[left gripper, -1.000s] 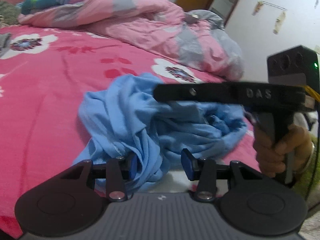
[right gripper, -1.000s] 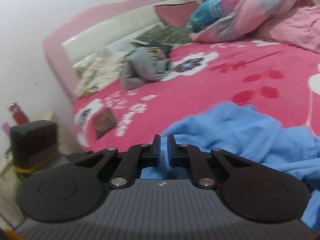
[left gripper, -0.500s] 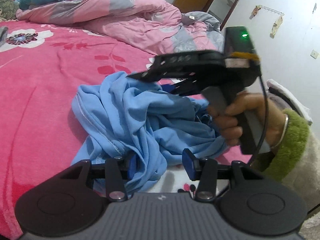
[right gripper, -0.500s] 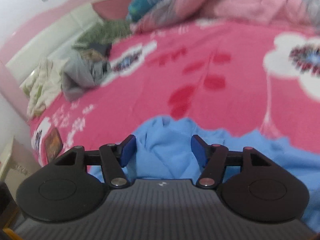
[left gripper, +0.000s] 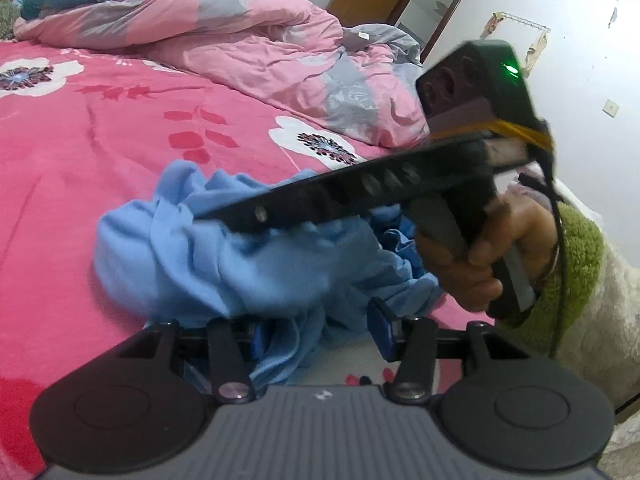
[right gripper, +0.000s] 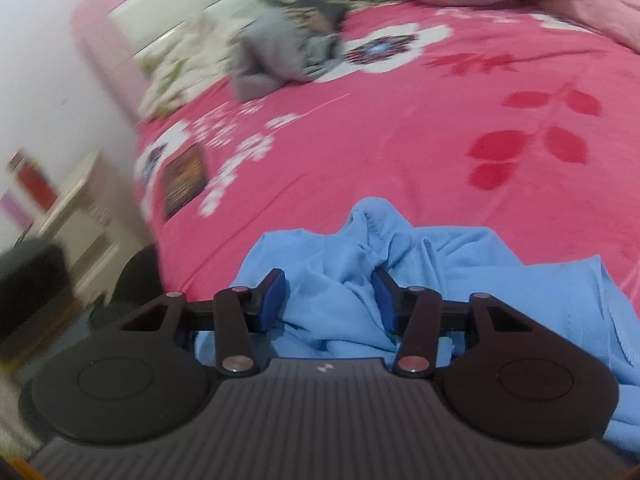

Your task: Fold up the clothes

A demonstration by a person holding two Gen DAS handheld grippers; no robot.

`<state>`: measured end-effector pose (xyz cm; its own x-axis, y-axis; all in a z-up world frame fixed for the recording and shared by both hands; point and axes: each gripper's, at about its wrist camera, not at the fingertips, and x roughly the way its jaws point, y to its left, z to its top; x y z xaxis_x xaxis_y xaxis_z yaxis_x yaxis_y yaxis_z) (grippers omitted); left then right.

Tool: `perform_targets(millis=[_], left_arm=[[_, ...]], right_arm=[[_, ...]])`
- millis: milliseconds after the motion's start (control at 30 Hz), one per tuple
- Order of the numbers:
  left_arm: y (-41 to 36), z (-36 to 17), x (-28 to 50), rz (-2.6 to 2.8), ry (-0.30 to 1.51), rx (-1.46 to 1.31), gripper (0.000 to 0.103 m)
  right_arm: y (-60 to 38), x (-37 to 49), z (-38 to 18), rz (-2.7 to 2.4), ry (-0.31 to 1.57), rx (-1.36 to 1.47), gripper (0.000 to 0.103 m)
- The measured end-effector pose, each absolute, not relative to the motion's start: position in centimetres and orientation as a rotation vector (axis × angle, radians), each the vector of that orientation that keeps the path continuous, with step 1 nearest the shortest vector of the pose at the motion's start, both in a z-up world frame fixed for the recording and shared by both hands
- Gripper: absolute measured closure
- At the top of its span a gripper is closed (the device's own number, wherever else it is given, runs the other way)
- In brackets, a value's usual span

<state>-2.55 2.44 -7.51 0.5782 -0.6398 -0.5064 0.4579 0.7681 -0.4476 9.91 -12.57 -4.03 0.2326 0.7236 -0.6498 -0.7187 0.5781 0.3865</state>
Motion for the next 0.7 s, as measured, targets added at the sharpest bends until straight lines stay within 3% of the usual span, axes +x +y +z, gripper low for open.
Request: perform_targets(millis=[267, 367, 700], left_arm=[[0.5, -7.9, -2.2, -0.704, 0.685, -0.332, 0.048], [-0.4, -7.6, -2.6, -0.702, 0.679, -0.297, 0.042], [2.2, -3.3, -5.1, -0.729, 0.697, -0.267, 0.037]], right_arm=[[-15.0, 7.6, -2.6, 1.064, 0.854, 0.04, 0.051], [-16.6, 6.7, -2.1, 1.032, 0.832, 0.059, 0.048], [-27.4, 2.4, -1.8, 0.785, 0.613, 0.36, 0.043]])
